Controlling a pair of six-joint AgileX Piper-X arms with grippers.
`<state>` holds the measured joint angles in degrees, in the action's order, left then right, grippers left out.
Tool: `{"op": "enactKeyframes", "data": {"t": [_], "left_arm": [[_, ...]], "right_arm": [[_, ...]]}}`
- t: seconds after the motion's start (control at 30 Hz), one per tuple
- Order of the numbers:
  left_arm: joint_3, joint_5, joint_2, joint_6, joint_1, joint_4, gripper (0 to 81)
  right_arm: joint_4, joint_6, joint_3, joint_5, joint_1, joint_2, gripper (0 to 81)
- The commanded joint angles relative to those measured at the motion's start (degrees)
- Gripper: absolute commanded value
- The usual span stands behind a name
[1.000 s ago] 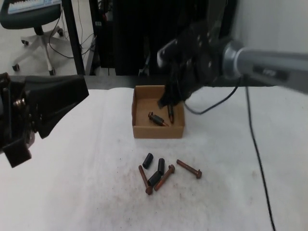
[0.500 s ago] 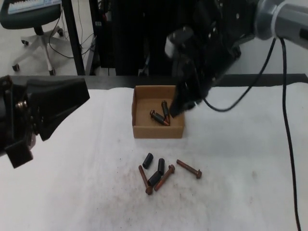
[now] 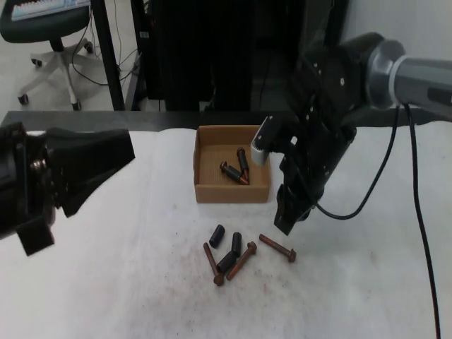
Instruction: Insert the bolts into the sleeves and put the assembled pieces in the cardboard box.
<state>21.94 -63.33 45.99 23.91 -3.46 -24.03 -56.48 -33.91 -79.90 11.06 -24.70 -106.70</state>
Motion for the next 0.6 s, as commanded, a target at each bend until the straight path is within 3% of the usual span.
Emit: {"op": "enactKeyframes", "data": {"t": [0.0, 0.2, 0.3, 0.47, 0.57], "left_arm": [[-0.2, 0.8, -1.5, -4.7, -1.3, 4.5, 0.3], [-0.2, 9.6, -1.1, -13.3, -6.8, 24.0, 0.3], [0.0, 9.9, 1.6, -18.0, -10.9, 28.7, 0.3], [3.7, 14.2, 10.2, -15.9, -17.5, 32.5, 0.3], [8.0, 17.8, 17.4, -24.5, -21.4, 32.8, 0.3]], "right_arm": [[1.4, 0.9, 0.8, 0.0, 0.0, 0.2, 25.8], [1.6, 5.7, 0.9, -0.3, 0.5, 0.2, 25.8], [1.6, 6.9, 0.9, -0.5, 1.8, 0.2, 25.8], [1.6, 13.5, 1.0, -0.3, 7.2, 0.2, 25.8], [1.4, 17.3, 1.0, 3.4, 11.6, 0.2, 25.8]]}}
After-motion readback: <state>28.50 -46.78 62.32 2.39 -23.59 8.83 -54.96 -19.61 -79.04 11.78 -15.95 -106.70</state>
